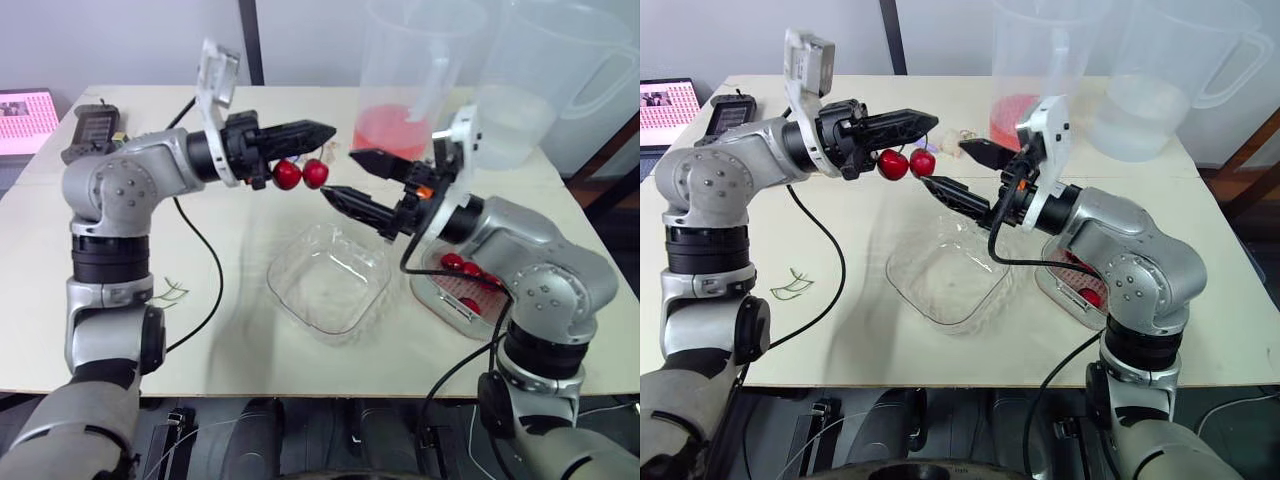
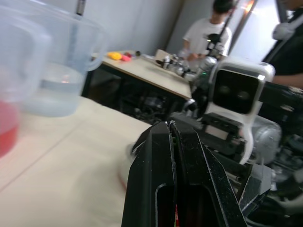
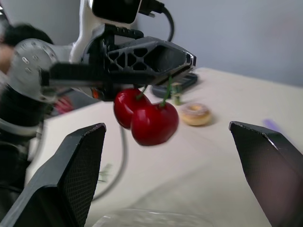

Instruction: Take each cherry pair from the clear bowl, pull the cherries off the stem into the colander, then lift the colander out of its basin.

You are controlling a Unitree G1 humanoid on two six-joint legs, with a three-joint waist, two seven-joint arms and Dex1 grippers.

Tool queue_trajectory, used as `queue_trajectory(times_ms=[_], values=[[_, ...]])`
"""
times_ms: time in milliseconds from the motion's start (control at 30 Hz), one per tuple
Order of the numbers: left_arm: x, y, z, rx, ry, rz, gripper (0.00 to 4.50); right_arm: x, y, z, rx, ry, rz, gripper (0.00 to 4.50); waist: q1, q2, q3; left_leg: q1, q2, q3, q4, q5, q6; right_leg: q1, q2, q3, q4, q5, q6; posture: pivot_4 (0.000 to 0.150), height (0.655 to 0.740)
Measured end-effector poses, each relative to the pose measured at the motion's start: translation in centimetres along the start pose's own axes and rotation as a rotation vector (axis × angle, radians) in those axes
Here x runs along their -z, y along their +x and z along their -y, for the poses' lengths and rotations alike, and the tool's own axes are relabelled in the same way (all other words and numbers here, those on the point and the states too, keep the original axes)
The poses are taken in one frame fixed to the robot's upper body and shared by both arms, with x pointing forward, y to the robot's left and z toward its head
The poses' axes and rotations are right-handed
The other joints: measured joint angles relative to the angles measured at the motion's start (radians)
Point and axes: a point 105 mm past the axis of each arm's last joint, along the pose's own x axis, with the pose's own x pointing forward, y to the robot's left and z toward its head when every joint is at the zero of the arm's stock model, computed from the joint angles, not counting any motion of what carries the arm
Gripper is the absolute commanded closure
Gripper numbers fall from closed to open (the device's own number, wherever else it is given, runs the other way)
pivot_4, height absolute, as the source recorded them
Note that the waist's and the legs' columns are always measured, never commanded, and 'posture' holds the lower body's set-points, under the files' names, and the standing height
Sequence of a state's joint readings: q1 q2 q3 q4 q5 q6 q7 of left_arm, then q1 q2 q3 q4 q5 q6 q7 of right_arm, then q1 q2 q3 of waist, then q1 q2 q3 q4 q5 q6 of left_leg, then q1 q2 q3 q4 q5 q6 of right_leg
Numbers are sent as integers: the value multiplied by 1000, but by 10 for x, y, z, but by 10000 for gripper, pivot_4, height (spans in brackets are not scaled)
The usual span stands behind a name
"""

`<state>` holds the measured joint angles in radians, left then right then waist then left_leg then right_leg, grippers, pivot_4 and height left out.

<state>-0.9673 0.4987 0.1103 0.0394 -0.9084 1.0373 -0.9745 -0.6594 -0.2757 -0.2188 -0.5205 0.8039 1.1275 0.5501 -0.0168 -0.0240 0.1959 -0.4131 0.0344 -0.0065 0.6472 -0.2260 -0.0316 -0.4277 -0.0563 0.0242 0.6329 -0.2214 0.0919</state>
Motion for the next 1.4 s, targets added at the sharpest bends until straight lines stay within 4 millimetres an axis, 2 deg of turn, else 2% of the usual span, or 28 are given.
queue_trajectory(times_ms=[133, 267, 300, 333, 500, 533, 933, 1100, 1267, 1400], values=[[1, 4, 16, 67, -12, -13, 45000, 4, 4, -10, -57, 77, -17, 412, 0, 0, 0, 0, 0, 0, 0, 0, 0, 0, 0, 0, 0, 0, 0, 1500, 7383], [-2, 3, 19, 79, -29, -2, 45000, 4, 5, -12, -66, 112, -15, 412, -1, 0, 0, 0, 0, 0, 0, 0, 0, 0, 0, 0, 0, 0, 0, 1500, 7383], [-3, 2, 20, 82, -30, 1, 45000, 5, 6, -12, -69, 127, -14, 6321, -1, 0, 0, 0, 0, 0, 0, 0, 0, 0, 0, 0, 0, 0, 0, 1500, 7383], [-3, 1, 20, 80, -30, 1, 45000, 5, 6, -11, -69, 139, -13, 9045, -1, 0, 0, 0, 0, 0, 0, 0, 0, 0, 0, 0, -1, 0, 0, 1500, 7383], [-3, 0, 19, 78, -30, 0, 45000, 5, 7, -11, -78, 173, -5, 33922, -2, 0, 0, 0, 0, 0, 0, 0, 0, 0, 0, 0, -1, -1, -1, 1500, 7383], [-3, 0, 19, 78, -30, 0, 45000, 4, 6, -12, -83, 176, -5, 36021, -2, 0, 0, 0, 0, 0, 0, 0, 0, 0, 0, 0, -1, -1, -1, 1500, 7383], [0, 1, 17, 73, -40, -5, 45000, 8, -6, -13, -87, 161, -67, 36021, -1, 0, 0, -1, 0, 0, 0, 0, 0, 0, 0, 0, -2, -2, -3, 1500, 7383], [-2, 0, 16, 70, -33, 11, 45000, 39, -13, -15, -81, 195, -223, 36021, -1, 0, 0, -1, 0, 0, 0, 0, 0, 0, 0, 0, -2, -2, -4, 1500, 7383], [-3, 1, 15, 72, -31, 27, 45000, 35, -20, -11, -58, 155, -238, 36021, 0, 0, 0, -1, 0, 0, 0, 0, 0, 0, 0, 0, -3, -2, -4, 1500, 7383], [-4, 1, 15, 69, -27, 31, 45000, 26, -33, -2, -20, 109, -252, 36021, 1, 0, 0, -2, 0, 1, 0, 0, 0, 0, 0, 0, -4, -2, -4, 1500, 7383]])
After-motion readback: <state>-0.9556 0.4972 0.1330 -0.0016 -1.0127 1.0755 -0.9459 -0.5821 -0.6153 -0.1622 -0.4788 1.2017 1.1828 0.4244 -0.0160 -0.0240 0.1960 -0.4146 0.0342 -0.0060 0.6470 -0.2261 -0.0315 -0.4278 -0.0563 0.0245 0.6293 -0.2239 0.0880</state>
